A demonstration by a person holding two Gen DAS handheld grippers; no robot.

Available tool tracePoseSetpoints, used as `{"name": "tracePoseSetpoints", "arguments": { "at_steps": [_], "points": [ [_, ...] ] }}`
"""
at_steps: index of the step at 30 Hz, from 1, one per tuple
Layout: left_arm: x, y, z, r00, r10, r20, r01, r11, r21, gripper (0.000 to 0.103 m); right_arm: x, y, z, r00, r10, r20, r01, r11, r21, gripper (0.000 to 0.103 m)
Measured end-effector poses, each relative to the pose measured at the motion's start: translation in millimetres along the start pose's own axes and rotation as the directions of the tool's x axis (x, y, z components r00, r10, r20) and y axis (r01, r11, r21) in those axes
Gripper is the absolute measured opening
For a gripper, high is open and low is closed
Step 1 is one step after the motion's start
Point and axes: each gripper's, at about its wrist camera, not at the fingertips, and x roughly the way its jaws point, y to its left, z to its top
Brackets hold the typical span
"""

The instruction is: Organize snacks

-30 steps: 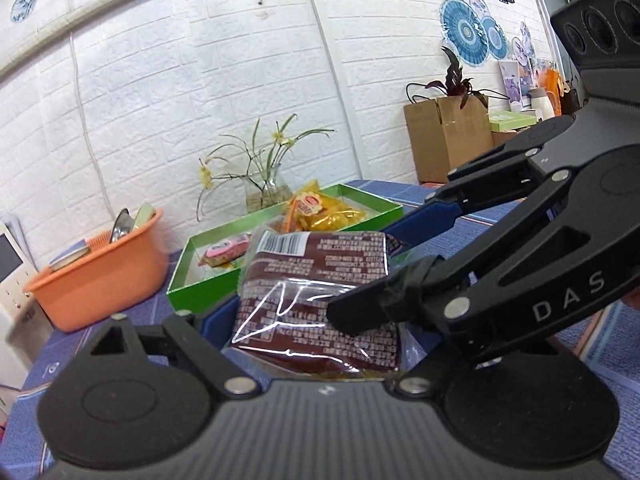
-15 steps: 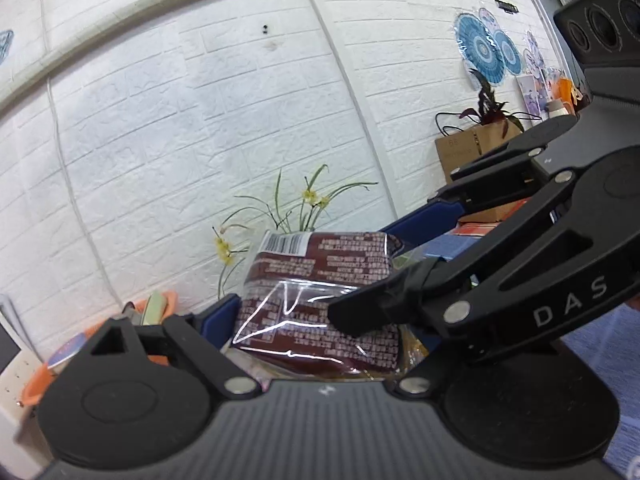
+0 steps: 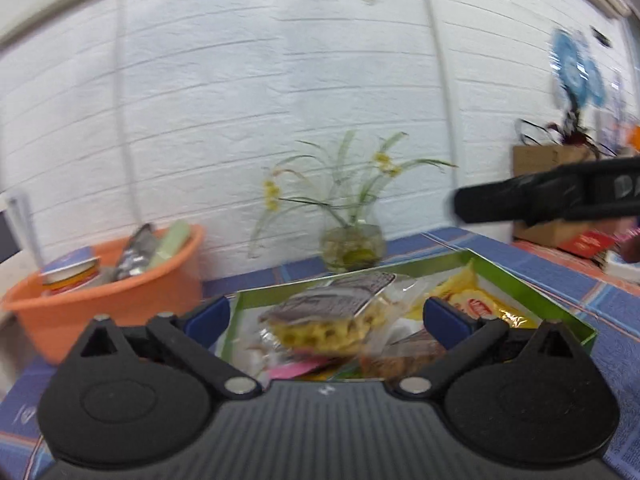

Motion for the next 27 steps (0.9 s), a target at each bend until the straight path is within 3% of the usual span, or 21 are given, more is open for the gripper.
{"name": "tracePoseSetpoints", "arguments": {
  "at_steps": [3,7,9,12,14,17,20,22,27],
  "points": [
    [-32.2,8.2,-3.7,0.996,0.09,-0.013,-0.091,0.99,-0.106,0.103,-37.5,13.4,0.2,0.993,-0.1,0.058,0.1,0.995,0.011,0.103],
    [-66.5,1.6,-13.1,0.975,0.156,-0.161,-0.186,0.963,-0.196,0.103,-78.2,42.3,-15.9,0.974,-0.214,0.073,0.217,0.975,-0.035,0.103],
    [-81.1,-10.2,-20.5,0.962,0.165,-0.218,-0.207,0.961,-0.186,0.103,-93.1,57.0,-28.8,0.962,-0.266,0.066,0.271,0.96,-0.078,0.103],
    [-106.7,-32.0,-33.7,0.95,0.219,-0.224,-0.257,0.953,-0.158,0.103,-115.8,68.4,-49.1,0.94,-0.332,0.072,0.337,0.939,-0.064,0.103],
    [-122.5,-48.5,-40.7,0.937,0.278,-0.213,-0.305,0.946,-0.107,0.103,-129.7,68.4,-61.1,0.941,-0.329,0.084,0.333,0.943,-0.031,0.103],
    [-134.2,-62.4,-50.4,0.957,0.25,-0.144,-0.26,0.964,-0.05,0.103,-143.1,65.1,-72.8,0.94,-0.328,0.094,0.328,0.944,0.018,0.103],
    [-138.4,-63.2,-55.7,0.971,0.191,-0.144,-0.204,0.976,-0.081,0.103,-144.6,63.8,-78.7,0.922,-0.385,0.047,0.383,0.922,0.053,0.103],
    [-138.7,-60.2,-58.3,0.971,0.168,-0.17,-0.191,0.973,-0.129,0.103,-143.3,63.7,-82.8,0.911,-0.411,0.004,0.41,0.91,0.061,0.103],
    [-142.4,-56.1,-64.0,0.959,0.201,-0.198,-0.235,0.958,-0.166,0.103,-148.0,62.3,-95.5,0.931,-0.364,0.025,0.36,0.927,0.101,0.103]
  ]
}}
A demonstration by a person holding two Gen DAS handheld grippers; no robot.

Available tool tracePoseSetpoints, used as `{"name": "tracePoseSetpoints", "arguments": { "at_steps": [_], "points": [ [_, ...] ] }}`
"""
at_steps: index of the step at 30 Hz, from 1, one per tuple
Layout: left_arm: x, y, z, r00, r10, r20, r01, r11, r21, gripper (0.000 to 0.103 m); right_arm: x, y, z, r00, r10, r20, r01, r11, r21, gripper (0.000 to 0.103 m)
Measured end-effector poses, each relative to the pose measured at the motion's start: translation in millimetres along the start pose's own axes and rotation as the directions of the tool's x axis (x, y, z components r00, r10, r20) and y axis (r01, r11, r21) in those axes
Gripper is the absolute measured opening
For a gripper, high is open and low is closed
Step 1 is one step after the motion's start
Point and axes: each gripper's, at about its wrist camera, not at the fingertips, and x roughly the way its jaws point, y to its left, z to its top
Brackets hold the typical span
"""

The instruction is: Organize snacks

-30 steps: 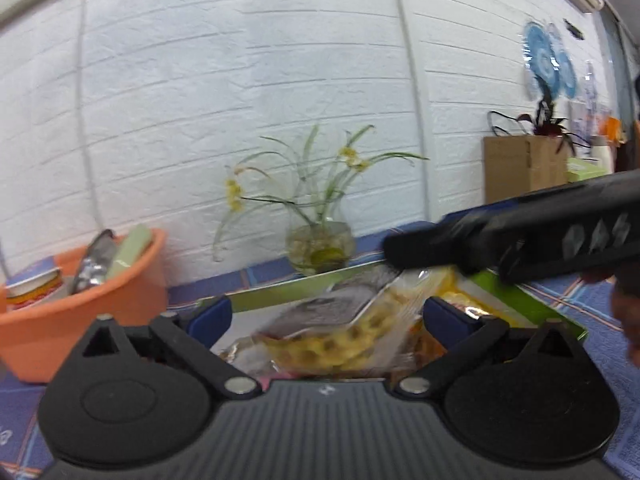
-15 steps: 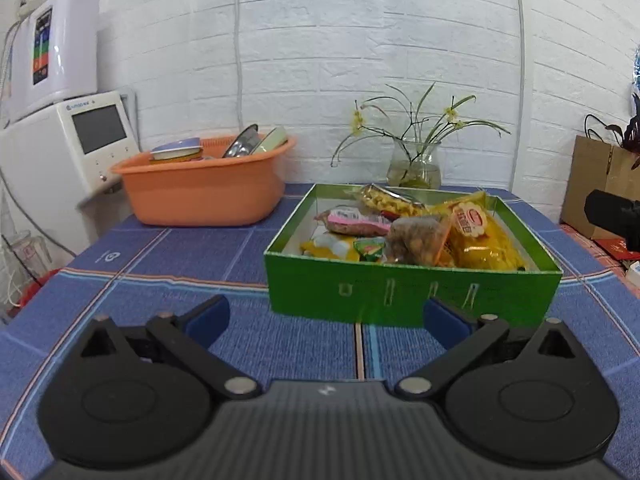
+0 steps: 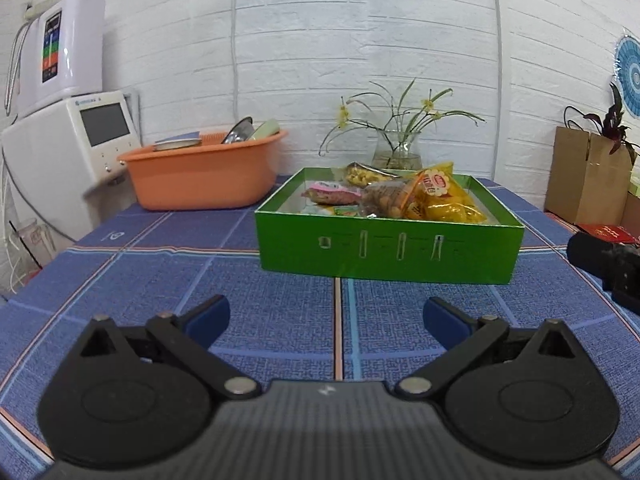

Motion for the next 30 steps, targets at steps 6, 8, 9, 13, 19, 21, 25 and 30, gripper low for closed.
{"name": "tracePoseSetpoints", "arguments": {
  "at_steps": [6,8,9,13,19,21,25,30],
  "points": [
    [4.0,11.9,-1.1,0.999,-0.008,-0.048,0.004,0.997,-0.075,0.103,1.2,-1.9,-17.4,0.997,-0.008,-0.075,0.011,0.999,0.037,0.103],
    [6.3,11.3,-2.3,0.998,0.006,-0.062,-0.01,0.997,-0.071,0.103,1.9,1.5,-19.5,0.996,-0.014,-0.086,0.015,1.0,0.013,0.103],
    [7.0,10.3,-2.7,0.998,0.01,-0.066,-0.014,0.998,-0.063,0.103,0.8,4.1,-19.9,0.997,-0.02,-0.078,0.02,1.0,-0.005,0.103],
    [8.7,7.7,-4.0,0.997,0.008,-0.081,-0.011,0.999,-0.04,0.103,-3.5,12.6,-22.9,0.998,-0.031,-0.049,0.028,0.997,-0.069,0.103],
    [10.0,7.1,-6.3,0.995,-0.009,-0.099,0.005,0.999,-0.041,0.103,-5.2,18.6,-27.7,0.998,-0.038,-0.049,0.032,0.992,-0.125,0.103],
    [10.1,6.9,-6.7,0.995,-0.004,-0.1,0.0,0.999,-0.04,0.103,-5.4,18.4,-27.9,0.998,-0.049,-0.046,0.043,0.991,-0.127,0.103],
    [10.7,7.0,-7.1,0.994,-0.011,-0.109,0.007,0.999,-0.041,0.103,-5.0,18.7,-28.1,0.997,-0.062,-0.047,0.055,0.99,-0.128,0.103],
    [10.9,5.5,-7.2,0.994,-0.002,-0.107,-0.001,1.0,-0.03,0.103,-3.2,19.1,-28.0,0.996,-0.061,-0.058,0.053,0.99,-0.134,0.103]
  ]
}}
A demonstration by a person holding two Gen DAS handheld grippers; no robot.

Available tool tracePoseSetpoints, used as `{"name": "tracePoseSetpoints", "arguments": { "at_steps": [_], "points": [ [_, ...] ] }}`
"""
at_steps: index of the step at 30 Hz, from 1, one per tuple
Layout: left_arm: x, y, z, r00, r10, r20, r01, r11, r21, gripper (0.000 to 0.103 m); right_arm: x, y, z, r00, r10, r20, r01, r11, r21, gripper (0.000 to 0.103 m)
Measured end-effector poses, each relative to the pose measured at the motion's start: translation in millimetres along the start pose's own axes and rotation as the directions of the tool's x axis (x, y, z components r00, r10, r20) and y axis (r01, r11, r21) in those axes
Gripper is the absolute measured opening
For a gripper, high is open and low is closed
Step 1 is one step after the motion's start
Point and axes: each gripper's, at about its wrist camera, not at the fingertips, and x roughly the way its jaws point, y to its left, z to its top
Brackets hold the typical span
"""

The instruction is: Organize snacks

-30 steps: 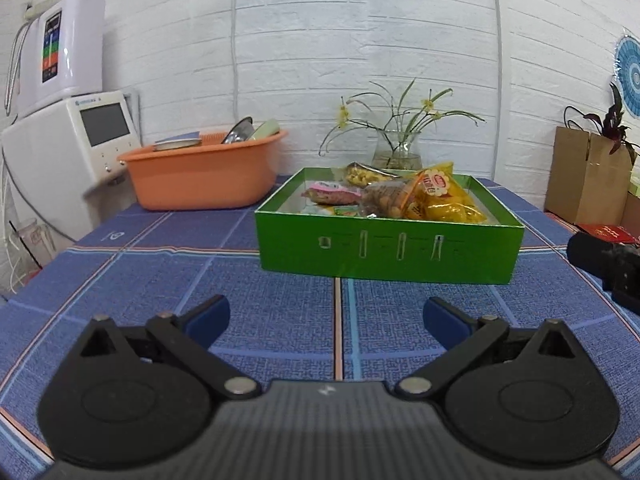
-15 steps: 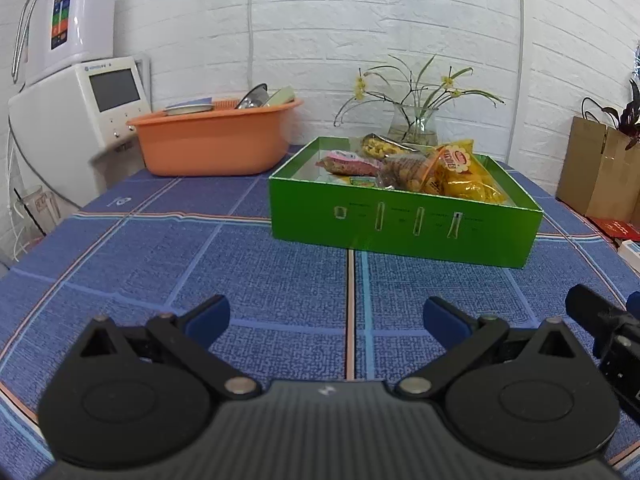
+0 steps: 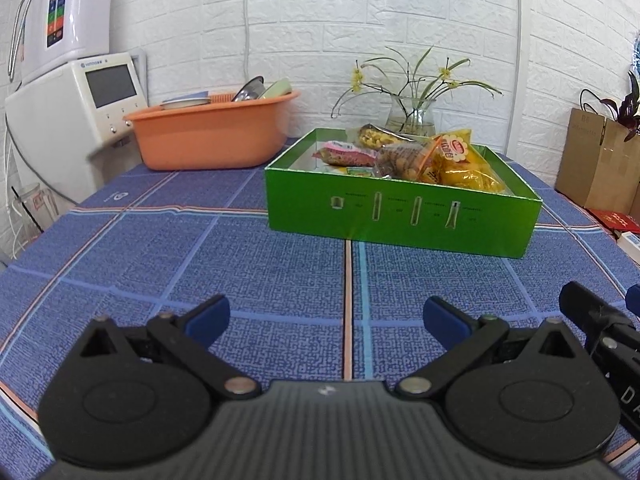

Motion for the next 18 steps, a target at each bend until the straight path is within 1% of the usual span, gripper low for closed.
{"name": "tracePoseSetpoints", "arguments": {
  "at_steps": [18],
  "points": [
    [1.1,-2.5,-1.1,1.0,-0.016,-0.012,0.016,1.0,0.001,0.103,5.0,-0.5,1.5,1.0,0.0,-0.027,0.0,1.0,0.002,0.103]
  ]
}}
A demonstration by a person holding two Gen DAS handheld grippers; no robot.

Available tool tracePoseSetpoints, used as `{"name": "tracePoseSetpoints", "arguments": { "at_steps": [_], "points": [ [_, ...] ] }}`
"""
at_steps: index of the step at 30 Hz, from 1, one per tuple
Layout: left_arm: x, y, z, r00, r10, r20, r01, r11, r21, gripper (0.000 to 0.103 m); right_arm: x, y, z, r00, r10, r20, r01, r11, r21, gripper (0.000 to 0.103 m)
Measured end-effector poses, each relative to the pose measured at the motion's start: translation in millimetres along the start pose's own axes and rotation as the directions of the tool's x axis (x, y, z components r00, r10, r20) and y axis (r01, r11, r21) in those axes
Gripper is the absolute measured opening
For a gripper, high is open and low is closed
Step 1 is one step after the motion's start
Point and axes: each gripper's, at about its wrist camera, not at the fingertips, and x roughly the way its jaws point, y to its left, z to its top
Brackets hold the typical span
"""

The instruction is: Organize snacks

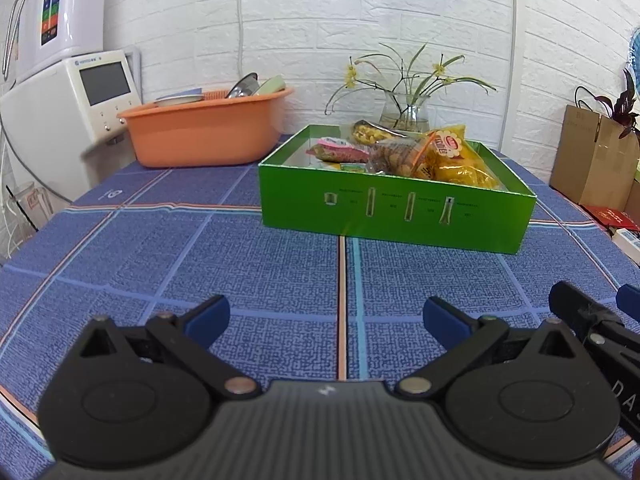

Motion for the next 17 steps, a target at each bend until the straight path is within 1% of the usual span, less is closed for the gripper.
{"name": "tracePoseSetpoints", "arguments": {
  "at_steps": [8,12,14,17],
  "points": [
    [0.5,-1.4,-1.3,1.0,-0.002,-0.001,0.002,1.0,0.003,0.103,1.3,0.3,0.3,1.0,0.004,-0.009,-0.004,1.0,0.001,0.103],
    [-5.0,-0.5,-5.9,0.999,0.015,0.045,-0.015,1.0,-0.014,0.103,1.3,0.8,0.0,1.0,0.004,-0.012,-0.004,1.0,0.004,0.103],
    [-6.2,0.8,-6.2,0.998,0.017,0.056,-0.016,1.0,-0.018,0.103,1.2,0.9,-0.4,1.0,0.004,-0.014,-0.004,1.0,0.006,0.103],
    [-4.9,0.2,-5.0,0.999,0.006,0.041,-0.005,1.0,-0.014,0.103,1.3,0.9,-0.2,1.0,0.004,-0.014,-0.003,1.0,0.006,0.103]
  ]
}}
